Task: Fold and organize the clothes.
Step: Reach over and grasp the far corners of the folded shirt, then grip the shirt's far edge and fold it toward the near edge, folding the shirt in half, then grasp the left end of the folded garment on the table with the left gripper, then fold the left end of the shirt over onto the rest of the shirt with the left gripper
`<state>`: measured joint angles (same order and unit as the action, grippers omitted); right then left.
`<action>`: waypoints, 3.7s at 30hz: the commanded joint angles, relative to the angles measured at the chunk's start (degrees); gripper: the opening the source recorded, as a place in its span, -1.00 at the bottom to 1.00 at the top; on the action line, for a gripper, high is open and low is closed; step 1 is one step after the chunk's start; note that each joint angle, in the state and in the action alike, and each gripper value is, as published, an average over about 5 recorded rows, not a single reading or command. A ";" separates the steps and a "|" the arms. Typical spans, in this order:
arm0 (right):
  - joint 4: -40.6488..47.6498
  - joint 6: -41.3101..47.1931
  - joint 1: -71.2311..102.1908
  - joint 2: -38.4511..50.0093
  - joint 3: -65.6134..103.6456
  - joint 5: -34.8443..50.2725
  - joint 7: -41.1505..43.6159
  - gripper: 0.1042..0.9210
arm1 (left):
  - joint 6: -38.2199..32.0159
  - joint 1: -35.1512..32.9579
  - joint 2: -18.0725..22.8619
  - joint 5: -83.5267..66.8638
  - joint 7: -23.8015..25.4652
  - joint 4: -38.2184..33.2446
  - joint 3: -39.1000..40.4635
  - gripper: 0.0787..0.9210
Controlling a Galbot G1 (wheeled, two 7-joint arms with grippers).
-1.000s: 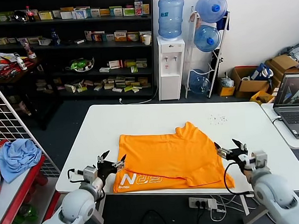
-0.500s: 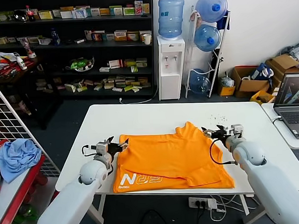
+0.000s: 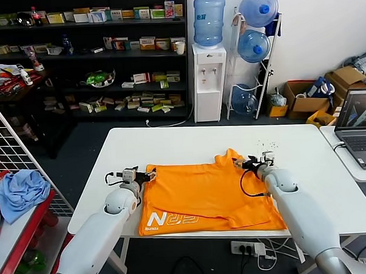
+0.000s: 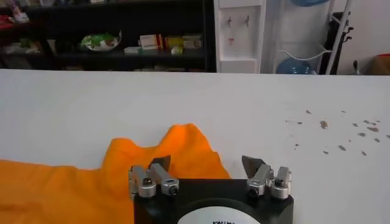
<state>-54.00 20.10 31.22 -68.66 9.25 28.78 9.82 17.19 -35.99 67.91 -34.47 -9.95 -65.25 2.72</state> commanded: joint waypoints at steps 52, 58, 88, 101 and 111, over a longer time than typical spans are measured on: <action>-53.64 2.98 48.30 17.46 13.64 -0.47 -13.54 -0.95 | -8.18 -37.31 -15.92 6.38 -1.54 -39.73 -8.42 -0.95; -51.95 4.75 48.27 17.44 13.94 -0.69 -13.02 -0.94 | -9.49 -38.76 -13.99 8.18 -3.14 -38.29 -7.58 -0.95; -53.86 2.50 46.84 16.26 14.53 1.10 -14.68 0.75 | -1.83 -36.31 -11.53 -5.95 -6.37 -35.38 -8.12 0.37; -54.38 2.37 46.68 15.79 14.82 1.73 -15.45 0.76 | -2.10 -34.89 -11.79 -5.07 -5.72 -35.48 -7.77 -0.51; -54.25 -0.76 46.01 14.46 15.48 1.37 -16.54 0.76 | -2.08 -27.99 -17.24 -5.41 -5.35 -30.34 -10.11 -0.89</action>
<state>-108.14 21.21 77.28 -53.74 24.59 30.21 -6.40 14.80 -68.61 54.35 -39.39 -15.28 -98.98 -5.90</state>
